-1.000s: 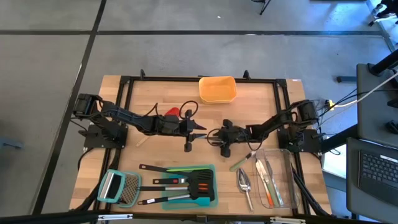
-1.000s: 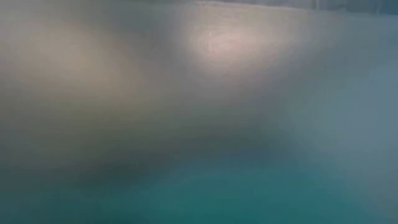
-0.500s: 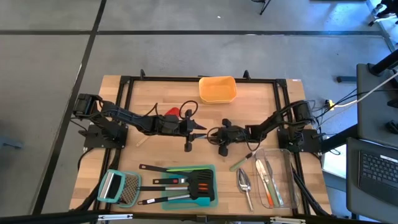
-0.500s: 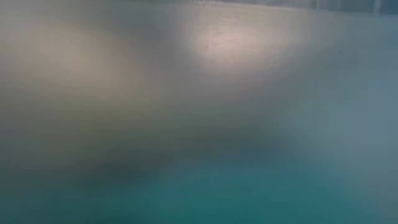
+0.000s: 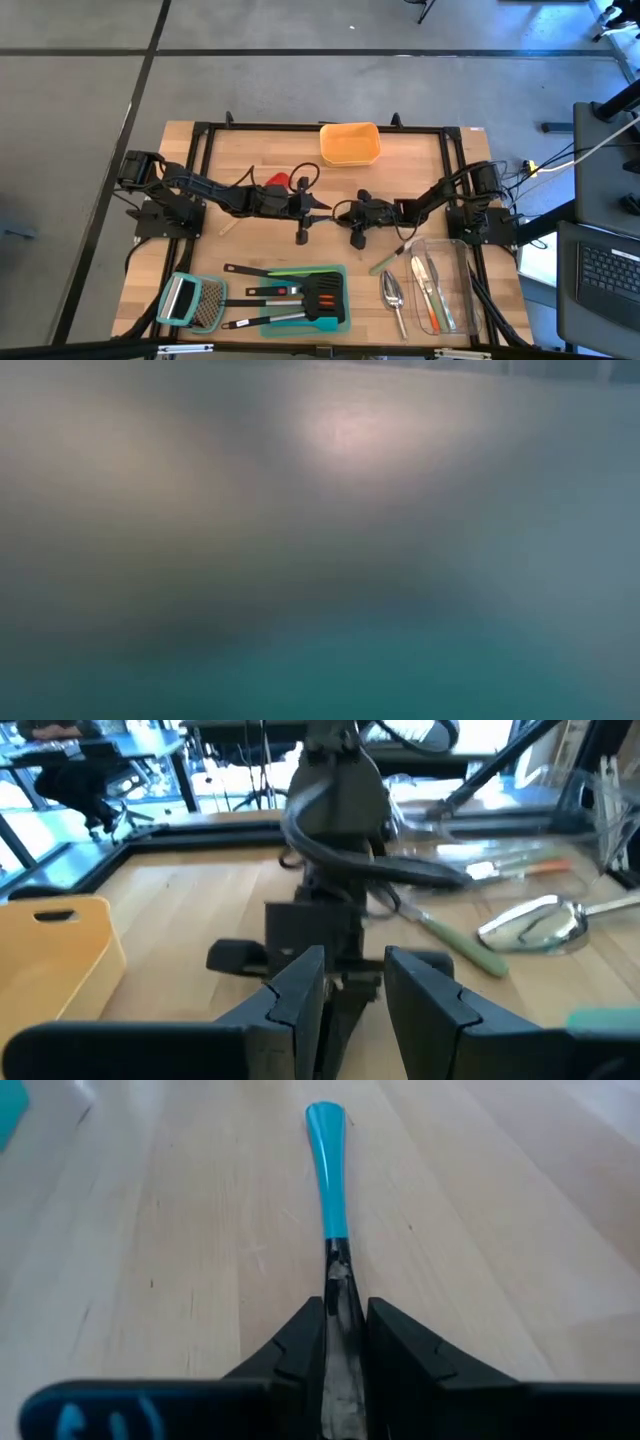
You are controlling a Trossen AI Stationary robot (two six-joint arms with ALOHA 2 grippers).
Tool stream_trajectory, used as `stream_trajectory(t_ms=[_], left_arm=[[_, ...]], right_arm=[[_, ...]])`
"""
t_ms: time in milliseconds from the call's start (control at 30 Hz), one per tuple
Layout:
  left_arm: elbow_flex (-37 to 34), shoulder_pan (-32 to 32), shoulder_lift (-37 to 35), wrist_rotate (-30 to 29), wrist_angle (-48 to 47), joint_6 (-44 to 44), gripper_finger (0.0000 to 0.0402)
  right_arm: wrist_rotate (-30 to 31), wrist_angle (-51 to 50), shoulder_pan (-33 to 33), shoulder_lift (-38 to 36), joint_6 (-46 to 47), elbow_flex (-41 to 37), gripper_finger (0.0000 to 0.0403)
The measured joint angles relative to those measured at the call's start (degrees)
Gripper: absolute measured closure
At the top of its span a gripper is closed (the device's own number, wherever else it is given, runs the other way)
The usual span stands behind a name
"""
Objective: Pick & Place Kitchen Items
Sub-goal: Put the blue table knife into the transparent bin
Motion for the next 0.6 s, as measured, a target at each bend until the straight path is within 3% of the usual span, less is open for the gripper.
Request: stream_trajectory(t_ms=[300, 600], left_arm=[[0.0, -0.11, -0.22, 5.57, -11.66, -0.9, 0.0299], [0.04, -0.44, 1.84, -0.5, -12.5, 4.01, 0.0299]], right_arm=[[-6.39, 0.77, -1.72, 0.01, 4.95, 0.0, 0.0327], [-10.98, 0.9, -3.9, 0.01, 7.22, 0.0, 0.0328]])
